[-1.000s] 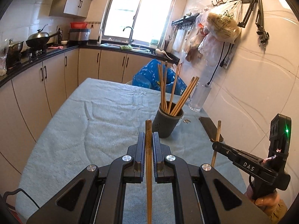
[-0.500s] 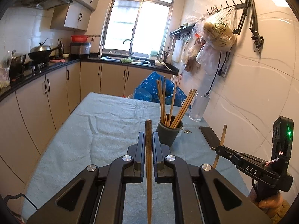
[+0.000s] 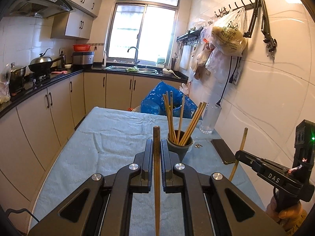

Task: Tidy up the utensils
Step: 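Lift both held chopsticks off the towel and raise them toward the holder, then lower both chopsticks into the dark grey holder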

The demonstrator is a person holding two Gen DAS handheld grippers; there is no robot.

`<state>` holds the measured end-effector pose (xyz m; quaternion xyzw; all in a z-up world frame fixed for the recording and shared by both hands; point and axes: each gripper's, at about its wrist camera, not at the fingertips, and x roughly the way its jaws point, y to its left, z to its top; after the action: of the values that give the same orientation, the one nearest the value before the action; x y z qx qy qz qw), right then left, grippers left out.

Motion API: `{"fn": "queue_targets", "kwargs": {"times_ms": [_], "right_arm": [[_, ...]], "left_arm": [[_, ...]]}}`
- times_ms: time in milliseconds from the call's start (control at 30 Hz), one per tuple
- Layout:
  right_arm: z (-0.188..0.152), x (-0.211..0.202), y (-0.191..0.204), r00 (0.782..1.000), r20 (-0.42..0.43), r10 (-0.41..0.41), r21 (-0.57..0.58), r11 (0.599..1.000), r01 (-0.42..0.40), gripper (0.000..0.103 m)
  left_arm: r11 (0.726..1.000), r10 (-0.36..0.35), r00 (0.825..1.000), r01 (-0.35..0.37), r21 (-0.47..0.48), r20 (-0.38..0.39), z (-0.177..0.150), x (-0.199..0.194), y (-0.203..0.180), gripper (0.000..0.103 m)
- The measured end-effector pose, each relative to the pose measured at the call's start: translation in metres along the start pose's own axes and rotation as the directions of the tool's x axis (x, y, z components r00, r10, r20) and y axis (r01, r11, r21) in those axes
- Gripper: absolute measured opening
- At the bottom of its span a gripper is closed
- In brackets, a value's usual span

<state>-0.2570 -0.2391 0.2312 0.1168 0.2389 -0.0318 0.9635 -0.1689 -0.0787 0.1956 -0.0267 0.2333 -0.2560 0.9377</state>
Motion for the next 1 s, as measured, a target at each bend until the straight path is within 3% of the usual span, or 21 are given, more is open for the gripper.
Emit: {"fn": "queue_targets", "kwargs": {"times_ms": [467,1000], "right_arm": [[0.037,0.01,-0.007,0.999,0.054,-0.007,-0.008,1.0,0.007,0.008],[0.076,0.031,-0.019,0.995,0.104,-0.003,0.024,1.0,0.0,0.008]], "left_arm": [[0.997,0.028,1.0,-0.028,0.071,0.002,0.032,0.037,-0.009,0.007],[0.995,0.014,1.0,-0.012,0.104,-0.016,0.051,0.074,-0.009,0.007]]}}
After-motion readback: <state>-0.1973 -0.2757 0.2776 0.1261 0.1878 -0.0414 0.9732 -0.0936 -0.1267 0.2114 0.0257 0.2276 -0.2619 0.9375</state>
